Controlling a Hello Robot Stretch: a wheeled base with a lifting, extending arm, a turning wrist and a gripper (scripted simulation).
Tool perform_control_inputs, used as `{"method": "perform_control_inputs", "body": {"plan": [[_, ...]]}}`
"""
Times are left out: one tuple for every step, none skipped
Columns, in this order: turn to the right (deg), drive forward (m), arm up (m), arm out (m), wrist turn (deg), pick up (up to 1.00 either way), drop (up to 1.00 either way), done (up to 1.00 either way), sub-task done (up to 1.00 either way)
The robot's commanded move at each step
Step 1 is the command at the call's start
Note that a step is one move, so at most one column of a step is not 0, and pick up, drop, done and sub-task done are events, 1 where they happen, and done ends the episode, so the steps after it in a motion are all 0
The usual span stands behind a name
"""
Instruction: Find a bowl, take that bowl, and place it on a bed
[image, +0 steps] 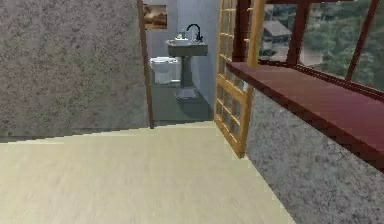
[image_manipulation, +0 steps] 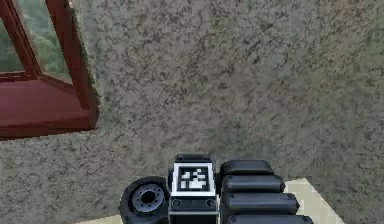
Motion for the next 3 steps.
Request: {"method": "perform_control_inputs", "body": {"plan": [[0.0, 1.00, 0.00, 0.00, 0.0, 0.00, 0.00, 0.00, 0.00], [-3.0, 0.00, 0.00, 0.00, 0.0, 0.00, 0.00, 0.00, 0.00], [0.0, 1.00, 0.00, 0.00, 0.0, 0.00, 0.00, 0.00, 0.00]]}}
